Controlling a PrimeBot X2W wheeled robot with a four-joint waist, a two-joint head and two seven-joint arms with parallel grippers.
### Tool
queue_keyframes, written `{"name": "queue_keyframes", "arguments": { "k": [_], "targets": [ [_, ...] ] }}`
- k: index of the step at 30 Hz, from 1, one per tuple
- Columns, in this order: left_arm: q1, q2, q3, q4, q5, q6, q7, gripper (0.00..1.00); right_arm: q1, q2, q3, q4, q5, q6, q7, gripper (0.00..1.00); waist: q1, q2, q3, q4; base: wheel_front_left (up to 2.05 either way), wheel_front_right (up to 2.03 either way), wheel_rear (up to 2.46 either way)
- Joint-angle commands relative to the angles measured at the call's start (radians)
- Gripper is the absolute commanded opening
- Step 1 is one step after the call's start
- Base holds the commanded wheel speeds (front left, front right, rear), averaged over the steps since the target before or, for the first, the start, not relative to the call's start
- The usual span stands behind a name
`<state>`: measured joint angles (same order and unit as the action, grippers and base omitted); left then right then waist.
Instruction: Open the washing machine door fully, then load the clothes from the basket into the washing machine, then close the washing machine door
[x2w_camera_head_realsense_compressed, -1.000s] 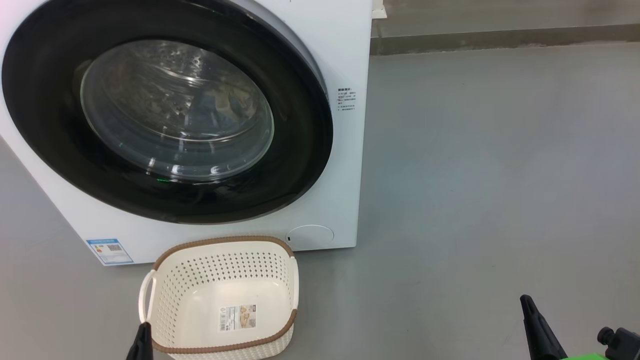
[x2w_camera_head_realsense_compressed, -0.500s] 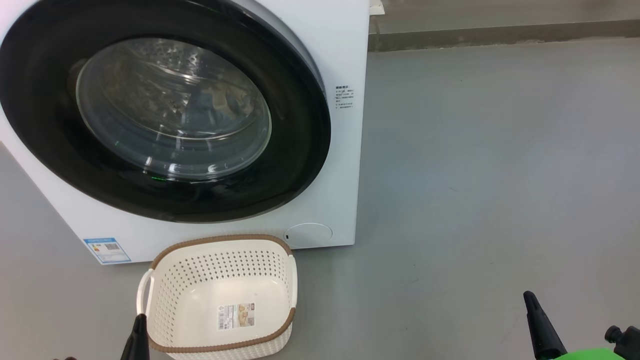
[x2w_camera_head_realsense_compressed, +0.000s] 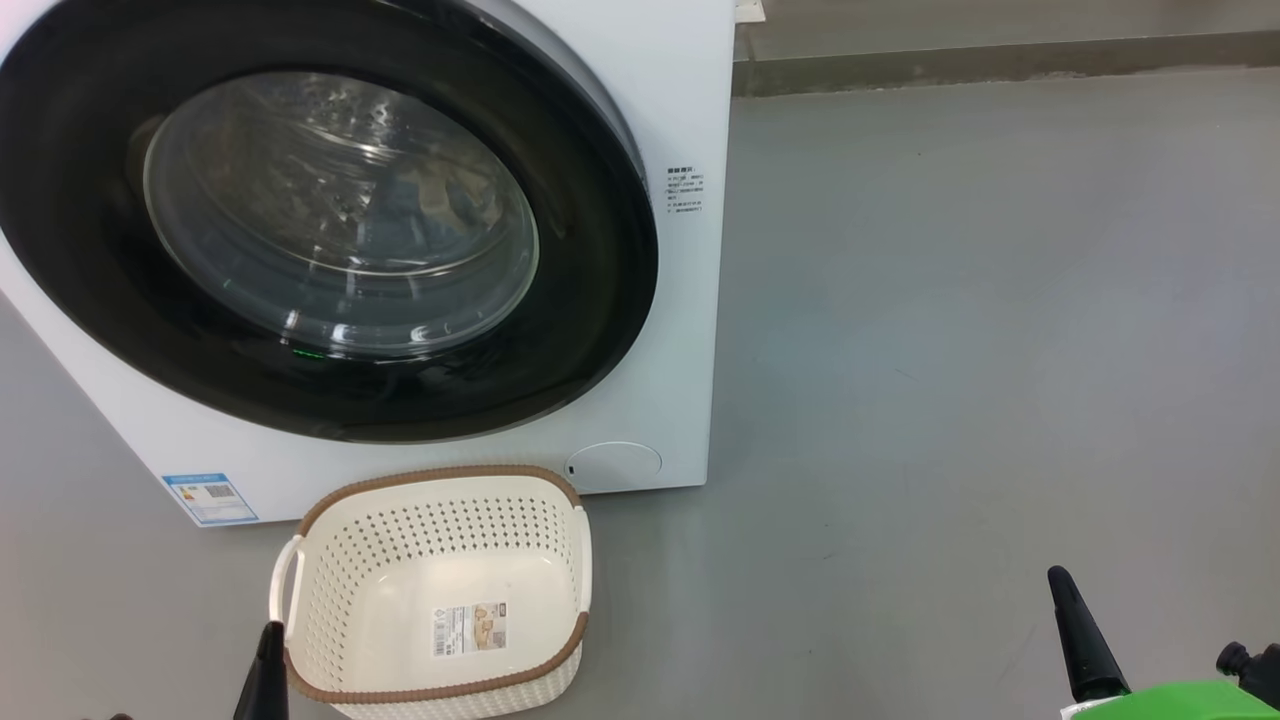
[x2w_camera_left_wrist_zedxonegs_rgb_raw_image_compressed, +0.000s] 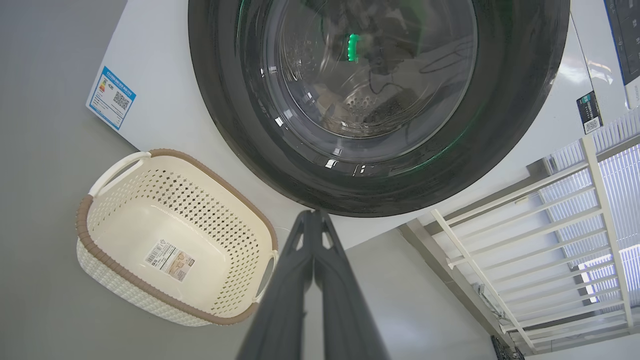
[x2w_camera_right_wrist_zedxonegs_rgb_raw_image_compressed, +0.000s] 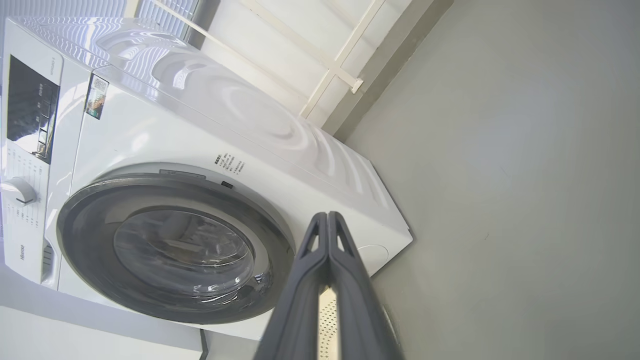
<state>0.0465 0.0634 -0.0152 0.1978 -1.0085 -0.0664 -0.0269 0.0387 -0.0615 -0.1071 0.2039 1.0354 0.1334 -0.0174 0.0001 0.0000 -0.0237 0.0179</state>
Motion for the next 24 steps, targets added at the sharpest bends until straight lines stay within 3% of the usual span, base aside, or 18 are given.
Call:
{"name": "queue_keyframes", "arguments": {
  "k": [1, 24],
  "targets": [
    [-0.052, 0.010, 0.029, -0.012, -0.033, -0.014, 0.005, 0.00, -0.046, -0.003, 0.010, -0.019, 0.031, -0.002, 0.009, 0.00, 0.0000, 0.0000, 0.001, -0.001, 0.00, 0.00, 0.00],
    [-0.099, -0.001, 0.076, 0.016, -0.295, -0.037, 0.068, 0.00, -0.092, 0.004, 0.002, 0.008, 0.281, -0.002, 0.066, 0.00, -0.0001, 0.0000, 0.013, -0.009, 0.00, 0.00, 0.00]
  ]
}}
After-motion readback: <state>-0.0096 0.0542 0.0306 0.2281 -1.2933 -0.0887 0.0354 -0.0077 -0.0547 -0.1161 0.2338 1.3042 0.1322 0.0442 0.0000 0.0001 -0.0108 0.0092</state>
